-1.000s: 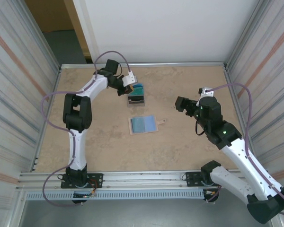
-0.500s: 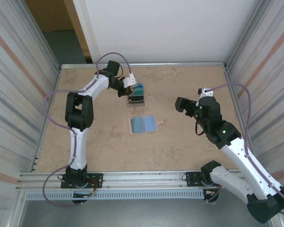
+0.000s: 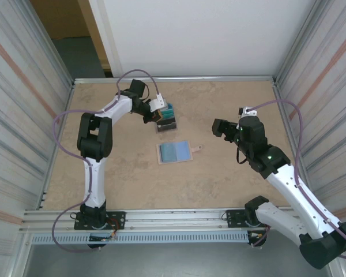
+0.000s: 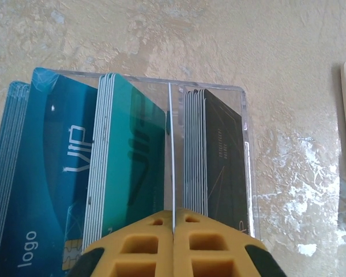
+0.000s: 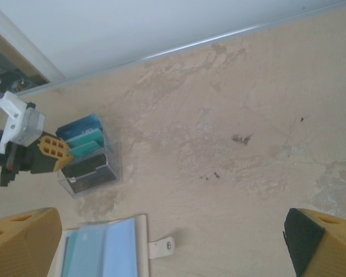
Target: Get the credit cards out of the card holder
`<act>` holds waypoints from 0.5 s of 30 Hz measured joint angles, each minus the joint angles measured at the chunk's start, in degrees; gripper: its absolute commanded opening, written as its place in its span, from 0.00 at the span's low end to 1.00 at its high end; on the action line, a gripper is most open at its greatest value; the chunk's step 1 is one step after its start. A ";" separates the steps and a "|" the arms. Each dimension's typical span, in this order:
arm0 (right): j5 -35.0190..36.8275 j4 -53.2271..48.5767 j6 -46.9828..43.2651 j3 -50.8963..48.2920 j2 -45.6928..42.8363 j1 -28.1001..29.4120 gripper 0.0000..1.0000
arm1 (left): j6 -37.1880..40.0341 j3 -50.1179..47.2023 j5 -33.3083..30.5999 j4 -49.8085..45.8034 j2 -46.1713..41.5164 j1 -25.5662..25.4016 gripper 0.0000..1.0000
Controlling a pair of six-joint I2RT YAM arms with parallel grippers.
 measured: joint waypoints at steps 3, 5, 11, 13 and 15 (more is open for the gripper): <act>-0.37 -0.28 0.00 0.04 0.46 0.00 0.99 | -1.51 -2.27 -0.39 0.90 -1.60 -0.37 0.00; -1.03 -0.57 -0.02 0.04 0.66 0.00 0.99 | -2.58 -3.78 -1.01 1.46 -2.64 -0.52 0.00; -2.51 -1.40 -0.02 0.09 1.31 0.00 0.99 | -5.22 -5.27 -1.84 2.51 -4.02 -0.87 0.14; -2.82 -1.55 -0.02 0.15 1.51 0.00 0.99 | -6.10 -5.27 -2.03 2.54 -4.37 -0.87 0.18; -2.82 -1.70 -0.02 0.15 1.73 0.00 0.99 | -6.97 -5.27 -2.43 2.49 -4.96 -0.87 0.20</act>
